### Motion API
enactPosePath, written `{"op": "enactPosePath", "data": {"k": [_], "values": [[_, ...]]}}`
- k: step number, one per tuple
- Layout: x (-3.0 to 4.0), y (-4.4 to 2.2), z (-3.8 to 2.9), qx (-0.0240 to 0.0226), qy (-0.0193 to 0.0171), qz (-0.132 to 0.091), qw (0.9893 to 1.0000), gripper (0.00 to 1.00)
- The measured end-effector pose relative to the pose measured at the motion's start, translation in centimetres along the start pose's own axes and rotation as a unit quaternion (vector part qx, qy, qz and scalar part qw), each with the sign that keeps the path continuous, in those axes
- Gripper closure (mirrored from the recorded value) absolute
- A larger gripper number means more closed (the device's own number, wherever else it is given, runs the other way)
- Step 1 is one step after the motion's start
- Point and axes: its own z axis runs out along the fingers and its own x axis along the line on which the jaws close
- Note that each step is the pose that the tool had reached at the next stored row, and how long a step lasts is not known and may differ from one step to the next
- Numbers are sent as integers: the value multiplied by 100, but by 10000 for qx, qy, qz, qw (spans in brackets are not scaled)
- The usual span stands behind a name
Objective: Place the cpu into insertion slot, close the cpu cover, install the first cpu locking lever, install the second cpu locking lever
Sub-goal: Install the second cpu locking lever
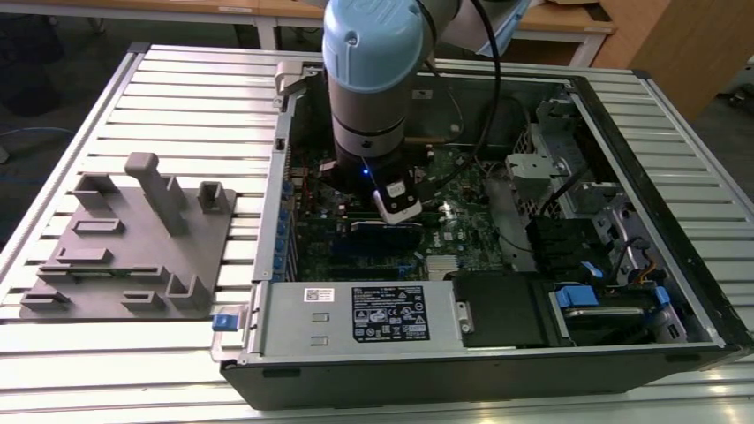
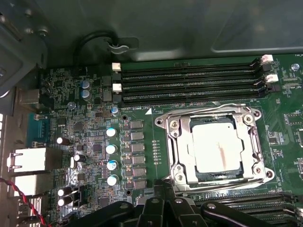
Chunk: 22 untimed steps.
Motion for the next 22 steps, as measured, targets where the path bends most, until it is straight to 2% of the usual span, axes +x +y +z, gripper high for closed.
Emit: {"op": "enactPosePath", "data": {"k": [3,8,12,15,17,20,22], "values": [[1,-1,-41,36,7,1,10000,90],[-1,20,-98,33,7,0,10000,90],[-3,42,-189,34,6,0,10000,90],[-4,53,-223,60,4,0,10000,90],[-3,67,-228,113,-1,-1,9999,90],[2,113,-218,266,-16,-8,9996,90],[6,160,-207,335,-22,-11,9994,90]]}}
